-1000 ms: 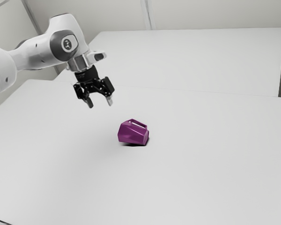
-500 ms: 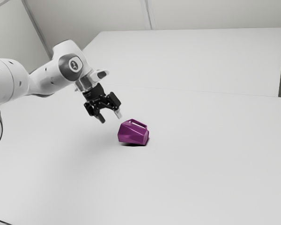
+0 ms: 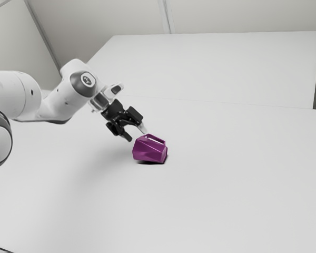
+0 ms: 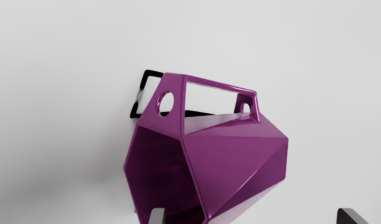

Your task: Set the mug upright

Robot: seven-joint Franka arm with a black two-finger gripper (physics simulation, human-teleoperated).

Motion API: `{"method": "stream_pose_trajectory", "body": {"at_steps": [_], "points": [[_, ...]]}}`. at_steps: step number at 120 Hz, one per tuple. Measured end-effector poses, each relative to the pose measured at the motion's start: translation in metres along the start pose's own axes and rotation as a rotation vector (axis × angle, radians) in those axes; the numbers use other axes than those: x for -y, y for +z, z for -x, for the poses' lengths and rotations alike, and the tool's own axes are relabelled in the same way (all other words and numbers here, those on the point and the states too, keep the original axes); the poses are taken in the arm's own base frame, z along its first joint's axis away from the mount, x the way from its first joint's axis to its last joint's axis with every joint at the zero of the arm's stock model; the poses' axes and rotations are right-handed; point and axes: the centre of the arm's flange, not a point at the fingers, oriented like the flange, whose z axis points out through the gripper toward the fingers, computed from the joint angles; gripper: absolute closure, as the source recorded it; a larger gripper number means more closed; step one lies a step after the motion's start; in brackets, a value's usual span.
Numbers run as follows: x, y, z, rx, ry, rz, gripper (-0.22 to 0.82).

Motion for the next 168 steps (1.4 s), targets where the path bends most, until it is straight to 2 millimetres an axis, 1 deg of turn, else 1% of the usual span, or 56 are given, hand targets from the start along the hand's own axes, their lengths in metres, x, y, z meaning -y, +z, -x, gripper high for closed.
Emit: {"method": "stream_pose_trajectory", "body": {"at_steps": [17, 58, 68, 72, 77, 90, 96, 103, 110, 124, 144, 157, 168], "points": [[0.016, 0.014, 0.0, -0.006, 0.002, 0.057, 0.0], [0.033, 0.043, 0.006, -0.065, 0.015, 0.233, 0.0], [0.034, 0.048, 0.007, -0.086, 0.021, 0.276, 0.01], [0.034, 0.049, 0.008, -0.094, 0.023, 0.291, 0.04], [0.034, 0.051, 0.009, -0.103, 0.028, 0.306, 0.1], [0.033, 0.053, 0.009, -0.122, 0.048, 0.335, 0.37], [0.032, 0.053, 0.009, -0.129, 0.06, 0.342, 0.47], [0.03, 0.052, 0.009, -0.137, 0.077, 0.349, 0.56], [0.026, 0.051, 0.008, -0.143, 0.096, 0.353, 0.63], [0.014, 0.047, 0.008, -0.156, 0.139, 0.354, 0.71], [0.004, 0.048, 0.016, -0.162, 0.175, 0.353, 0.74], [-0.013, 0.028, 0.024, -0.192, 0.215, 0.345, 0.76], [-0.035, 0.008, 0.031, -0.219, 0.269, 0.332, 0.77]]}}
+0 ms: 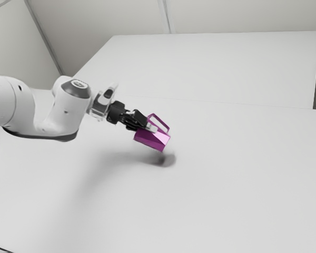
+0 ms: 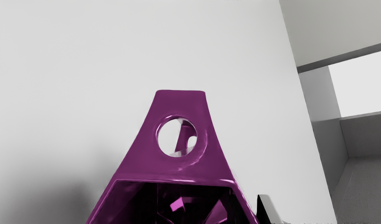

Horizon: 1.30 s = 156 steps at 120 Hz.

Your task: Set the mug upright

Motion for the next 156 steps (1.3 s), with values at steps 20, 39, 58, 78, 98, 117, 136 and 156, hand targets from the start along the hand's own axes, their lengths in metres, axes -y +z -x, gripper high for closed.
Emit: {"method": "stream_pose_trajectory", "body": {"at_steps": [20, 39, 58, 78, 98, 117, 136, 156], "points": [[-0.045, -0.014, -0.007, 0.07, 0.137, -0.1, 0.77], [-0.083, -0.022, -0.004, 0.22, 0.25, -0.275, 0.78], [-0.114, -0.023, 0.008, 0.352, 0.299, -0.45, 0.78], [-0.124, -0.023, 0.031, 0.443, 0.272, -0.619, 0.78], [-0.111, -0.028, 0.062, 0.467, 0.204, -0.767, 0.78], [-0.093, -0.019, 0.086, 0.43, 0.175, -0.868, 0.78], [-0.076, -0.015, 0.095, 0.353, 0.152, -0.931, 0.78], [-0.063, -0.01, 0.101, 0.284, 0.12, -0.959, 0.78]]}}
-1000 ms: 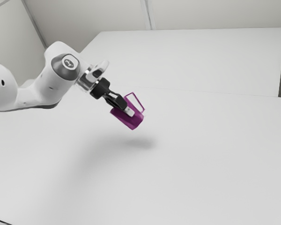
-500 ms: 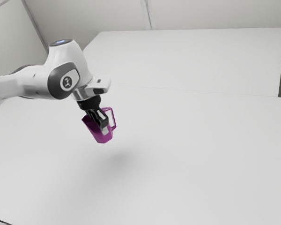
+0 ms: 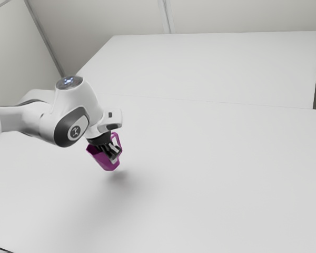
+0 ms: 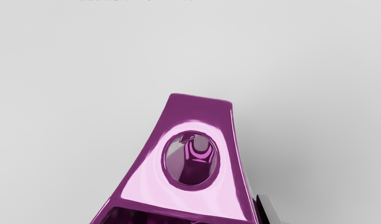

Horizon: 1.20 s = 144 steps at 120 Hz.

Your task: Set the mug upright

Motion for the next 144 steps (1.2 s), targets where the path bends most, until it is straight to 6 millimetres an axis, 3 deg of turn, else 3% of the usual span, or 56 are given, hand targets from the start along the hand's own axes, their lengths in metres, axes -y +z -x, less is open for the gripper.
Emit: {"method": "stream_pose_trajectory", "body": {"at_steps": [84, 119, 144], "points": [[0.005, 0.059, 0.001, 0.083, -0.168, 0.011, 0.78], [0.0, 0.047, -0.002, 0.059, -0.177, 0.021, 0.36], [0.0, 0.024, -0.01, 0.022, -0.18, 0.017, 0.2]]}}
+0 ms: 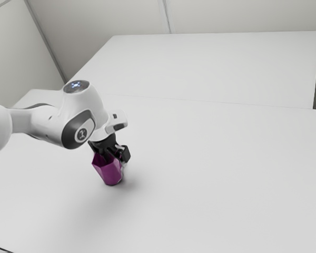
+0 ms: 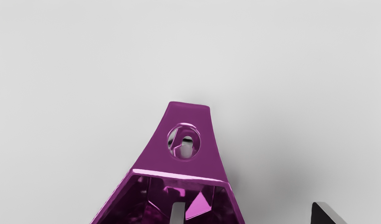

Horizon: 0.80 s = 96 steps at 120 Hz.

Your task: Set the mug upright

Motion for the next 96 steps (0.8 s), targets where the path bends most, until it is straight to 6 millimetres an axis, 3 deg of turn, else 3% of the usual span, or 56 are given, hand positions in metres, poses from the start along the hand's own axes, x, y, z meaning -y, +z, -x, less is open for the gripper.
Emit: {"method": "stream_pose_trajectory", "body": {"at_steps": [16, 39, 96], "points": [[0.001, -0.026, -0.012, -0.014, -0.009, 0.003, 0.13], [0.002, -0.081, -0.036, -0.007, -0.034, 0.019, 0.05], [0.005, -0.197, -0.089, 0.056, -0.052, 0.038, 0.01]]}}
